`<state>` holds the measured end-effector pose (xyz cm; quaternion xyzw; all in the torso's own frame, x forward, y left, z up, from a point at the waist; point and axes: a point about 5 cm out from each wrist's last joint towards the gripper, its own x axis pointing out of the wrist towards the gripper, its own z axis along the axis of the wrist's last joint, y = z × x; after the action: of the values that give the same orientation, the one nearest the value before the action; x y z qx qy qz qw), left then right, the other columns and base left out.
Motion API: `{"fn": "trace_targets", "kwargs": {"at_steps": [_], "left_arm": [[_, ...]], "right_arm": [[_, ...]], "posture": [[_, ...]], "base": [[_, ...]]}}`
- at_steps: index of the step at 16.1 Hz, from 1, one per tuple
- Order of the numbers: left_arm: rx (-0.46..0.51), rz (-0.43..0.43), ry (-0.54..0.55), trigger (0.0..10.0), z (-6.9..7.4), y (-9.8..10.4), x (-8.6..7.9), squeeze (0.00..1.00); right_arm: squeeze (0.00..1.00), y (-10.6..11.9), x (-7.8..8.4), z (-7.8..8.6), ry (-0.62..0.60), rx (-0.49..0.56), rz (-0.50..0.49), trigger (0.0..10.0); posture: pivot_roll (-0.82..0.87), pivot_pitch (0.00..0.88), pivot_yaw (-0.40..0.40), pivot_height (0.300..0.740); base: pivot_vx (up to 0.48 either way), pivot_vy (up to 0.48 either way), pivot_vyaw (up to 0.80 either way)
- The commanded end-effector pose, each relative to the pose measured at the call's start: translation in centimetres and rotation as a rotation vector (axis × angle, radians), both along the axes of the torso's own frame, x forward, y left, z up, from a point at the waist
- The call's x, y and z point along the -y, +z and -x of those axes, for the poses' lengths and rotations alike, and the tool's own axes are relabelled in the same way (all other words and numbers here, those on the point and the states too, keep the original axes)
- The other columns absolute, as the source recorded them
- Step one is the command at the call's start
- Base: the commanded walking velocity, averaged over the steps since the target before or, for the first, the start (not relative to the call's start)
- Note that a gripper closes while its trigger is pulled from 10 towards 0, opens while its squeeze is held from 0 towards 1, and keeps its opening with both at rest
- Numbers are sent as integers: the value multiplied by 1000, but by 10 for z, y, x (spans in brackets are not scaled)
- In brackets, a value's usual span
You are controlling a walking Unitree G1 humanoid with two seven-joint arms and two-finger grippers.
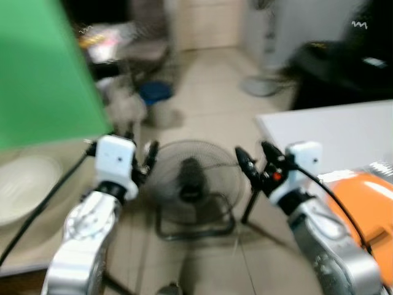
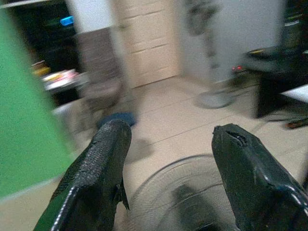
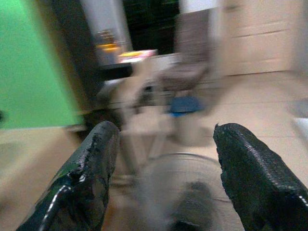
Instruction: Setting the table
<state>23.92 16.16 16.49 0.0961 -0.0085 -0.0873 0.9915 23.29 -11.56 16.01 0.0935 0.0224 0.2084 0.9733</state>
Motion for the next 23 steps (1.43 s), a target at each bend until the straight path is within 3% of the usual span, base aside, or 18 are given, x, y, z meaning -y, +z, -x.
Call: {"fn": "trace_targets", "kwargs": {"at_steps": [1, 6, 18, 23], "left_arm": [[7, -1, -20, 10000, 2, 4, 3, 0], [7, 3, -13, 10000, -3, 5, 0, 0], [24, -30, -8, 10000, -7, 11, -8, 0], [38, -1, -10, 10000, -11, 14, -6, 0]], "right_arm": [[0, -3, 5, -1, -15, -15, -14, 10000], [0, -5, 4, -3, -31, -20, -29, 10000], [0, -19, -3, -12, -40, -128, -4, 10000], [0, -15, -4, -15, -36, -115, -5, 10000]], "posture": [[211, 0, 25, 727], [200, 0, 49, 727], [220, 0, 27, 727], [215, 0, 33, 727]], "base": [[0, 0, 800], [0, 108, 685], [0, 339, 0], [0, 0, 94]]}}
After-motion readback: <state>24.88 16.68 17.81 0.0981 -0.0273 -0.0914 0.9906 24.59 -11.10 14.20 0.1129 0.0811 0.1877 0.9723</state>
